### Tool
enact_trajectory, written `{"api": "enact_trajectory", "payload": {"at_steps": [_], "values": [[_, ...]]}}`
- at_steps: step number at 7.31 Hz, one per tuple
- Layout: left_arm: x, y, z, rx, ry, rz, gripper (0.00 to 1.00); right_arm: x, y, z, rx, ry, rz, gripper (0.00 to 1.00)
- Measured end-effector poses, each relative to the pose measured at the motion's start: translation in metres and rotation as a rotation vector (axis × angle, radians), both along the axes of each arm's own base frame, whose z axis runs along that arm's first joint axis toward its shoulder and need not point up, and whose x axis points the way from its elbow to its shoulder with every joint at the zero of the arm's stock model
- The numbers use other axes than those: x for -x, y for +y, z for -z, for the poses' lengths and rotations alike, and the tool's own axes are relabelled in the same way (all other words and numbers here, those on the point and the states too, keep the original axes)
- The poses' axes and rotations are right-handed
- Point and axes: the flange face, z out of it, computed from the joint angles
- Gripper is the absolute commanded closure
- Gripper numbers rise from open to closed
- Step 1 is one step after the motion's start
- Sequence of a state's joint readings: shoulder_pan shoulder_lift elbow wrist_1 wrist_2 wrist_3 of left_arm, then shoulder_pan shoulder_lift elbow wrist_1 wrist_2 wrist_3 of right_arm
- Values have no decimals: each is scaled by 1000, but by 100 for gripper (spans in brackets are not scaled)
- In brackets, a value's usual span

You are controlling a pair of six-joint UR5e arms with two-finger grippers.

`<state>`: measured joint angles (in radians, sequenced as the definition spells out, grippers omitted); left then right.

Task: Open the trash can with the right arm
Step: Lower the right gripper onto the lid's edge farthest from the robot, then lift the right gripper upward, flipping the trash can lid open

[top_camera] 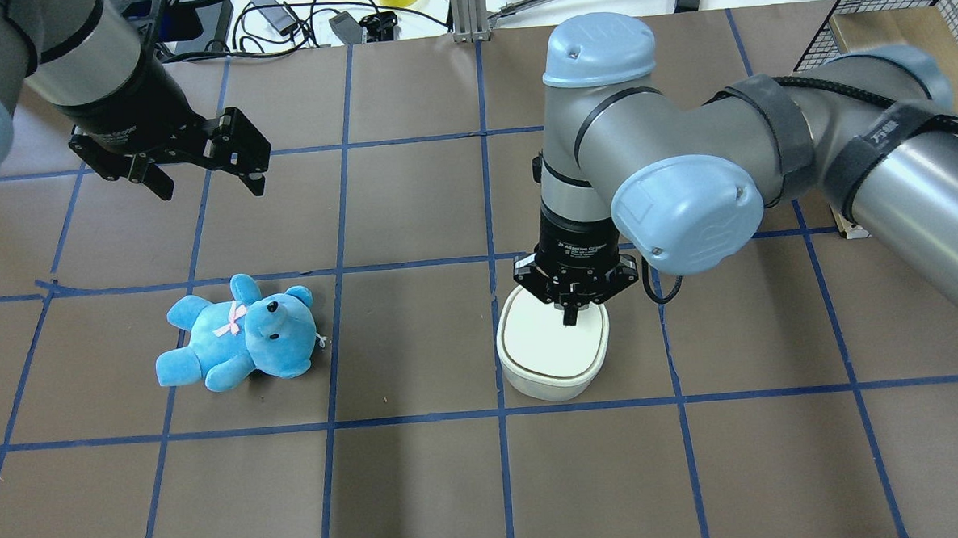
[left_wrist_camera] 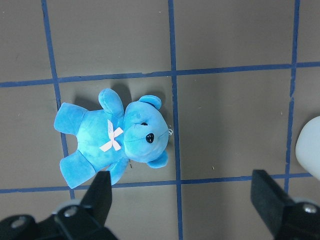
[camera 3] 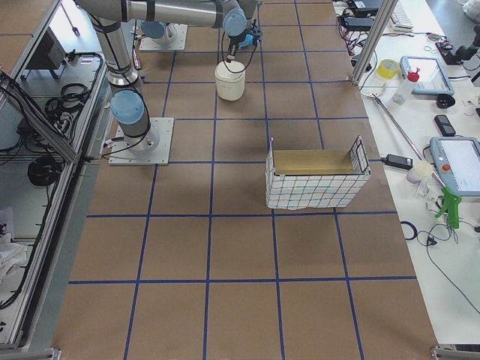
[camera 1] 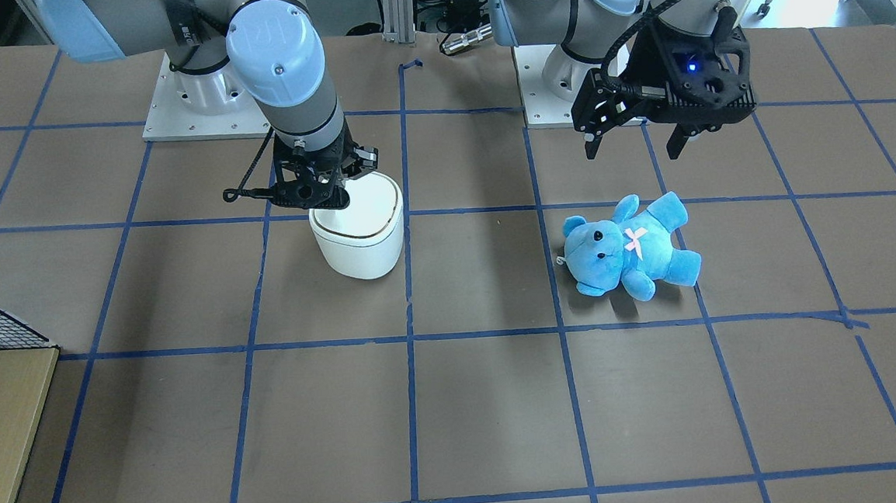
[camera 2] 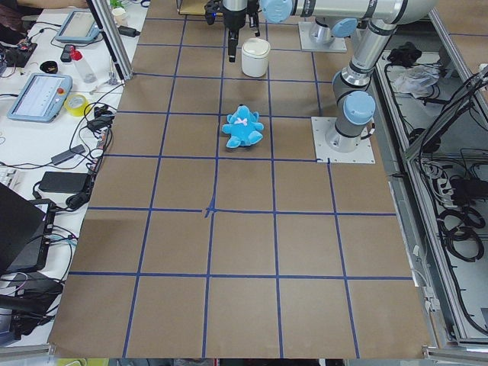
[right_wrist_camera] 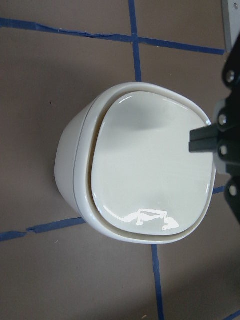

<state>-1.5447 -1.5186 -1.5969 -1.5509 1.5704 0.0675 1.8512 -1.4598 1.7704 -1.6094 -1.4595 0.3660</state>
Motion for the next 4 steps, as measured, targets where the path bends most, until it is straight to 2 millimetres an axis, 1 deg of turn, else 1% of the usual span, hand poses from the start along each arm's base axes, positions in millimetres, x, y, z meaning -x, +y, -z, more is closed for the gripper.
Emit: {"api": "enact_trajectory", "payload": {"at_steps": [2,4], "values": [[0,0,0,0,0,0,0,9,-2,12,-10,0,12,100],[0,0,0,0,0,0,0,13,0,27,-9,-1,20,100]]}}
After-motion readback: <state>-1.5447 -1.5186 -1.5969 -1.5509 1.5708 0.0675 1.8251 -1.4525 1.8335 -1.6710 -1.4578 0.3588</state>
